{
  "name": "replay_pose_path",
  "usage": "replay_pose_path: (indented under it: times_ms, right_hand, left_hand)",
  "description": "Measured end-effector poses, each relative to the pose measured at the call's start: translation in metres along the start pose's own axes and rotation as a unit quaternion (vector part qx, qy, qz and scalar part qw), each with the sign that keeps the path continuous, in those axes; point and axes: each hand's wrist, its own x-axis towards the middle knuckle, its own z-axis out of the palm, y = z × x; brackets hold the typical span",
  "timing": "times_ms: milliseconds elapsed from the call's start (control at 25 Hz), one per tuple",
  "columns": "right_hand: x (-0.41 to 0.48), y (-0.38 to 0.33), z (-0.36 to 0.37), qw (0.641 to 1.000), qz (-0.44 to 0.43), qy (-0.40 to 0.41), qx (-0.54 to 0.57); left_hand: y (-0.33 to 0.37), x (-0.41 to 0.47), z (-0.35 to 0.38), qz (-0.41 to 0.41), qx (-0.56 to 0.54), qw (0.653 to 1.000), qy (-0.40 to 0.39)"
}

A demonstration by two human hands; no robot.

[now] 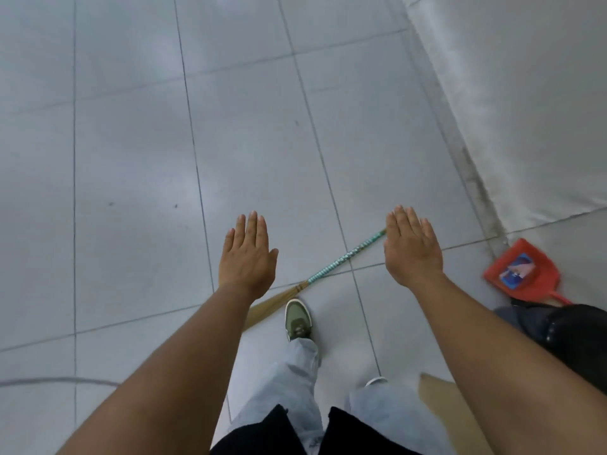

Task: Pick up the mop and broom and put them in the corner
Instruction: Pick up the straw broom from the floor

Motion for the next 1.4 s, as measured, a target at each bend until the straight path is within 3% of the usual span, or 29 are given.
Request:
replay_pose_path:
  times_ms: [240,360,720,880,1040,1160,1400]
  right_hand:
    - [0.076,-0.008,0.063,0.997,-0.065,-0.04,-0.022]
    - [0.122,-0.004,0.11,0.993,-0.112,-0.044,-0.015]
    - [0.209,0.012,0.396,0.968,-0.166,-0.183,-0.041]
    - [0.222,0.026,0.484,0.957,-0.224,-0.175,-0.054]
    - [0.238,0.035,0.518,0.97,-0.227,-0.088,-0.017]
    - [0.255,0.034,0.521,0.955,-0.272,-0.105,-0.049]
    - [0.254,0.035,0.473,0.947,-0.281,-0.146,-0.059]
  left_hand:
    - [0.0,0.041,0.092,-0.1,-0.095,0.987,-0.079]
    - [0.015,0.06,0.151,-0.103,-0.1,0.985,-0.1]
    - [0.034,0.15,0.437,-0.111,-0.093,0.97,-0.194]
    - [0.039,0.151,0.532,-0.117,-0.087,0.961,-0.236]
    - [0.045,0.153,0.566,-0.143,-0.094,0.966,-0.192]
    - [0.04,0.161,0.569,-0.127,-0.094,0.974,-0.165]
    - [0.031,0.171,0.524,-0.07,-0.077,0.984,-0.146]
